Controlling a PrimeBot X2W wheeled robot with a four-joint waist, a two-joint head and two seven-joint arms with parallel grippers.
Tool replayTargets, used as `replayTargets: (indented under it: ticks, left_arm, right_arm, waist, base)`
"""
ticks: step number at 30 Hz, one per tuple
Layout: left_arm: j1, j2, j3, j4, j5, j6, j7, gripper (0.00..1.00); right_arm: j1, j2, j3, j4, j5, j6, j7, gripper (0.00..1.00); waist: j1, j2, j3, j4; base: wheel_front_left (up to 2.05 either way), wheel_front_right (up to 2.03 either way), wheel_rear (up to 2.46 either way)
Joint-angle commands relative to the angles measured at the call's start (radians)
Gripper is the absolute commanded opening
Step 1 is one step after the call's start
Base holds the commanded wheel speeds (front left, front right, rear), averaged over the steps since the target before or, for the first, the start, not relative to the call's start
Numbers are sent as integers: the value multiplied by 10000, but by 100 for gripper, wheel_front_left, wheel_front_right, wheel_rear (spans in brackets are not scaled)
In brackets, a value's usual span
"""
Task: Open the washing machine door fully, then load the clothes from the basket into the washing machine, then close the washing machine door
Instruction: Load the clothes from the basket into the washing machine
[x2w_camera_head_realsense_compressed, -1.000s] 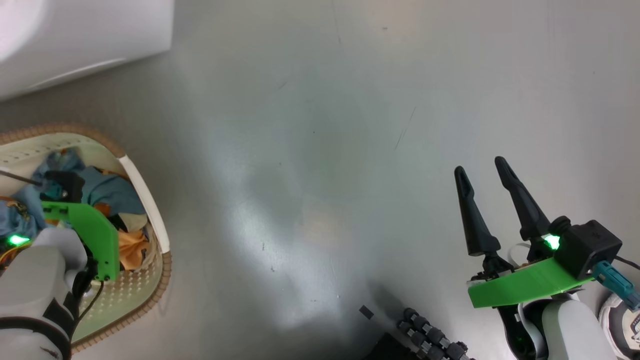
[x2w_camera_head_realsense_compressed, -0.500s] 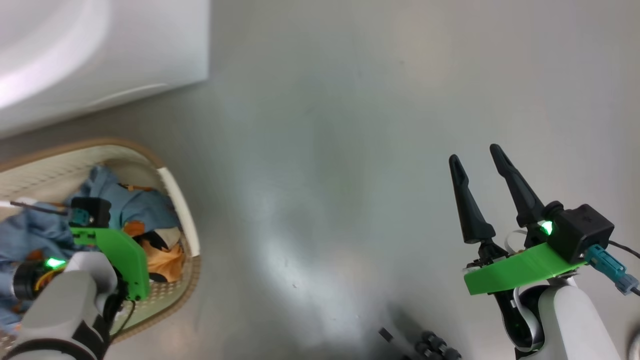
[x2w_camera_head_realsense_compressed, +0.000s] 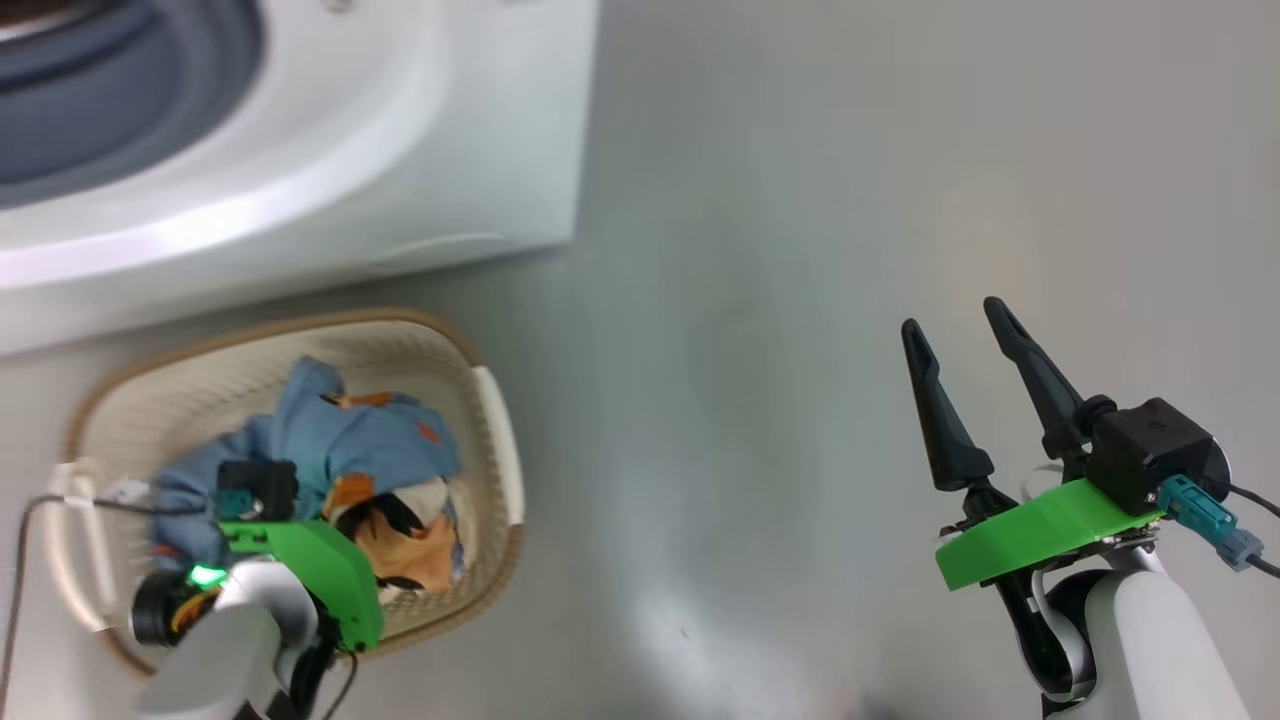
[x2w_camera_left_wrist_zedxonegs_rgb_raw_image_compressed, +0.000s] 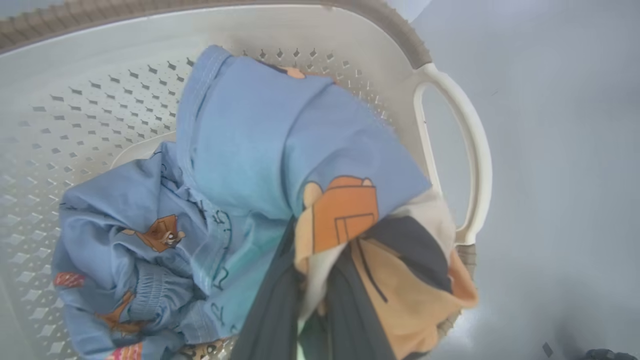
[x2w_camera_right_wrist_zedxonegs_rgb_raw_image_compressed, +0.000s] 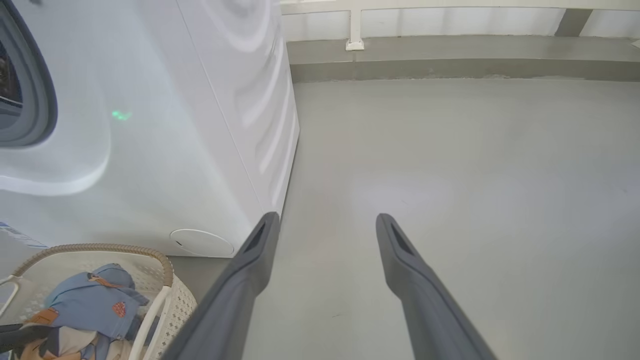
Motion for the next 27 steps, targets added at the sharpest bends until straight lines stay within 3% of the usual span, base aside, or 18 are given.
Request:
replayTargets:
  ticks: [1, 12, 27]
  left_arm:
    - [339, 233, 173, -168, -190, -24, -241, 0]
    - [1136, 210, 453, -1144, -322, 36, -816, 0]
    - [3514, 600, 1749, -5083, 450, 888, -826, 0]
  right_arm:
    - [202, -52, 160, -219, -148, 16, 62, 100]
    - [778, -52, 82, -131, -133, 16, 338, 100]
    - [1444, -52, -6, -108, 98, 16, 418, 100]
  waist:
    - [-1, 0, -1086, 1007]
    - [-1, 0, -2647, 2053]
    - [-1, 0, -4007, 2619]
  base:
    - [0, 0, 0]
    - [0, 0, 0]
    - [0, 0, 0]
